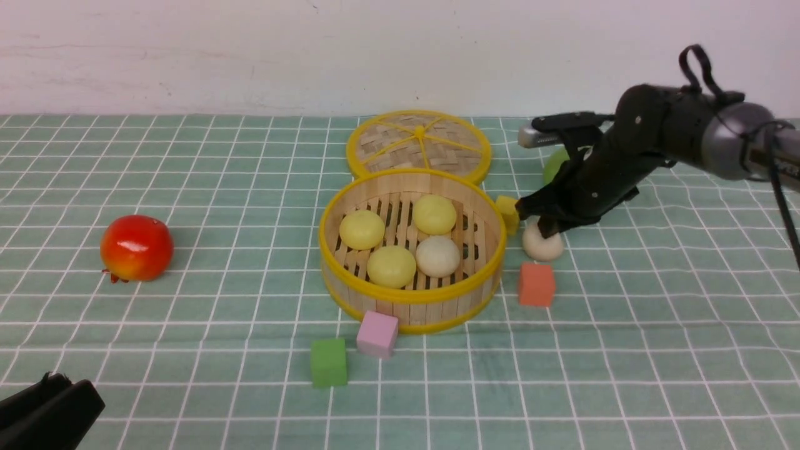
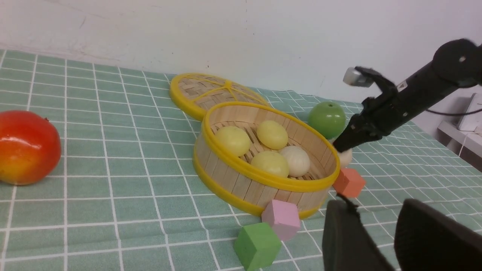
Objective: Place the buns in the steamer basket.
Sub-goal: Use the right arm to put the steamed stuffed bun into the steamer
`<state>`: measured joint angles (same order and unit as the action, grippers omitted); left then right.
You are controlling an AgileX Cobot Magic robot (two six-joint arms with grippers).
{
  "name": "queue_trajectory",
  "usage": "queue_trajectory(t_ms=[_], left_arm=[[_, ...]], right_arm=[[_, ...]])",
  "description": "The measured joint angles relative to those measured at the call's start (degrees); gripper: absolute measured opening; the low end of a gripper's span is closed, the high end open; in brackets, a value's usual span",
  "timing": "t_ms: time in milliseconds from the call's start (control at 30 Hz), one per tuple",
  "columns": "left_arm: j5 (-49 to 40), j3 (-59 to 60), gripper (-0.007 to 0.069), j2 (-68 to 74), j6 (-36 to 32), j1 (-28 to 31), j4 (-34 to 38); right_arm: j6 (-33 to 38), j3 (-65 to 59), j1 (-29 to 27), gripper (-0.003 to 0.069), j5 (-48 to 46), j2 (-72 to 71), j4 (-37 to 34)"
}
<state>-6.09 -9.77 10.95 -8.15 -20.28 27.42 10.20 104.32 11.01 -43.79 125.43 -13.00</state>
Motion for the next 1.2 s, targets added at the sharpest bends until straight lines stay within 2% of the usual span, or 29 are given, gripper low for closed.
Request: queue_trajectory(t_ms=[133,200,300,500,700,933,1200], left_arm=[[0.00,0.00,0.0208,0.00,0.00,0.00,0.00],[0.00,0.00,0.0211,0.00,0.00,0.00,0.00],[0.00,0.00,0.0215,0.00,0.00,0.00,0.00],[0.00,0.00,0.0217,0.00,0.00,0.00,0.00],[0.00,0.00,0.0223,0.00,0.00,0.00,0.00],[0.00,0.00,0.0232,0.00,0.00,0.00,0.00],[0.00,0.00,0.0237,0.00,0.00,0.00,0.00]], right_arm=[[0.47,0.00,0.00,0.0015,-0.69,-4.26,-1.11],[1.48,0.00,0.06,0.0015,-0.75,-6.69,-4.07],[7.36,0.00,1.72,0.0015,-0.43,-10.41,-13.59],[16.55,0.00,8.79,0.0019,5.51,-7.77,-24.10],[20.54,0.00,12.48,0.0021,17.12,-2.22,-25.17],[22.45,0.00,13.67,0.0033,29.03,2.08,-27.23],[22.78,0.00,14.70,0.0068,31.64,5.16,-28.48]])
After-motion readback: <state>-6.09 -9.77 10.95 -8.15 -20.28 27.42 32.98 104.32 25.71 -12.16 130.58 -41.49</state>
